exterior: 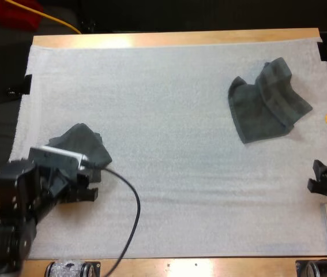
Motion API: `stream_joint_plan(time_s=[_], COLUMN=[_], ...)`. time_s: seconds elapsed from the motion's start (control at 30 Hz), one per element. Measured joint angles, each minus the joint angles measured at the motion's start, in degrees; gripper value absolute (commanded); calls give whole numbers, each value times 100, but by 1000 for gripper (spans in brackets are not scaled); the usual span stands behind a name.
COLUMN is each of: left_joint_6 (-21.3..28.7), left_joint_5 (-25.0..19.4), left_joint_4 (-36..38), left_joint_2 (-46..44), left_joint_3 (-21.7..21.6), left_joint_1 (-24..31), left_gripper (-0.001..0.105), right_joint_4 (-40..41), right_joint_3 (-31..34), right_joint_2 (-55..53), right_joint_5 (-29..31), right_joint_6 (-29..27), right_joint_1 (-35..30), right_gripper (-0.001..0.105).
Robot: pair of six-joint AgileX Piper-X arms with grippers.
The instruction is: Pick towel from pile, fold and stack
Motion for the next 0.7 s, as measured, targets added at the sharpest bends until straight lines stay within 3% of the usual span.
stream_joint_plan(time_s=[0.7], left_joint_6=[46], left_joint_5=[-13], left_joint_4=[480], left_joint_2=[-2423], left_joint_3=[486], left_joint_1=[0], left_gripper=[70], right_joint_4=[558], right_joint_3=[-6], right_joint_2=[-2261], right_joint_5=[0], right_joint_6=[0], right_joint_1=[0], right_gripper=[70])
